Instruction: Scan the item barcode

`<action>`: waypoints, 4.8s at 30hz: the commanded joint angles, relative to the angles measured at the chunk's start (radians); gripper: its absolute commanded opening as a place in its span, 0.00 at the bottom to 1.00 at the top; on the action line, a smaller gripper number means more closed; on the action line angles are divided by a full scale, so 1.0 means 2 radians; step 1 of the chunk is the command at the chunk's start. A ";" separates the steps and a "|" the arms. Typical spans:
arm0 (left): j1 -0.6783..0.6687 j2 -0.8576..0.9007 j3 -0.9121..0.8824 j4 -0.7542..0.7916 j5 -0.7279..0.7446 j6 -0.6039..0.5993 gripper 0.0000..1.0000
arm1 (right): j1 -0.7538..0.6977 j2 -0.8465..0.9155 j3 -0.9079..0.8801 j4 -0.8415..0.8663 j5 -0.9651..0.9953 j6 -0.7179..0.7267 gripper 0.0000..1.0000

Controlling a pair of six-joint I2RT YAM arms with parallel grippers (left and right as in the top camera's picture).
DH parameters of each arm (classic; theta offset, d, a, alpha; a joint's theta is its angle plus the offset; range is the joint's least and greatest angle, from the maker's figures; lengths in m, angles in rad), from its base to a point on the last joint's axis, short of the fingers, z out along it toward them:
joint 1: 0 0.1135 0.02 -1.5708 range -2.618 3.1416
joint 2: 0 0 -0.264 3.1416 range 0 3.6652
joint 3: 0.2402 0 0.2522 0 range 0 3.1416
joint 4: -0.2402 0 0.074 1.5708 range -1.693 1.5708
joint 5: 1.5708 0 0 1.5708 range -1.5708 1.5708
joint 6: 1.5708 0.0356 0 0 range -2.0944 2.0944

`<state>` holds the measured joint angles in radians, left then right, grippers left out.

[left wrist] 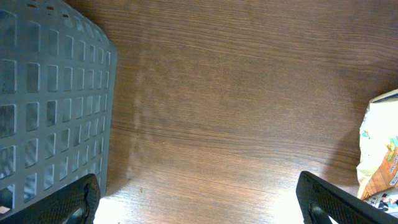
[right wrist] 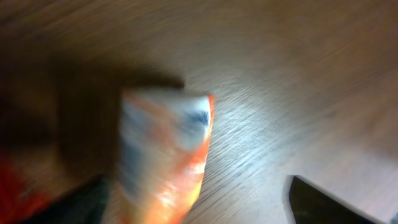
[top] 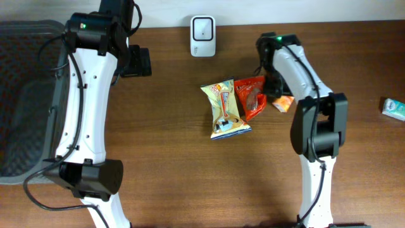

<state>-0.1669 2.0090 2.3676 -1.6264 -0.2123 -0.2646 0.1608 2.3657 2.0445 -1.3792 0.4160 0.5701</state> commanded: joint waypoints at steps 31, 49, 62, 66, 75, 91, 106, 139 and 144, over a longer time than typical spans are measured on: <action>0.001 0.000 0.003 0.001 0.003 0.002 0.99 | -0.202 -0.002 -0.138 0.165 -0.531 -0.162 0.04; 0.001 0.000 0.003 0.001 0.003 0.002 0.99 | -0.004 -0.002 0.067 -0.090 -0.741 -0.654 0.04; 0.001 0.000 0.003 0.001 0.003 0.002 0.99 | 0.130 -0.002 0.124 0.258 0.026 -0.262 0.04; 0.001 0.000 0.003 0.001 0.003 0.002 0.99 | 0.149 0.001 0.122 0.413 0.033 -0.339 0.04; 0.001 0.000 0.003 0.001 0.003 0.002 0.99 | 0.159 0.072 0.121 0.529 -0.046 -0.545 0.04; 0.001 0.000 0.003 0.001 0.003 0.002 0.99 | -0.125 -0.069 0.124 0.197 0.056 -0.101 0.04; 0.001 0.000 0.003 0.001 0.003 0.002 0.99 | -0.439 -0.034 -0.031 0.192 -0.277 -0.135 0.04; 0.001 0.000 0.003 0.001 0.003 0.002 0.99 | -0.059 -0.099 -0.045 0.126 -0.305 -0.232 0.54; 0.001 0.000 0.003 0.001 0.003 0.002 0.99 | 0.015 -0.096 -0.120 0.183 -0.222 -0.170 0.06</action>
<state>-0.1673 2.0090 2.3676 -1.6268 -0.2119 -0.2646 0.1623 2.1796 1.8500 -1.0241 -0.1699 0.1478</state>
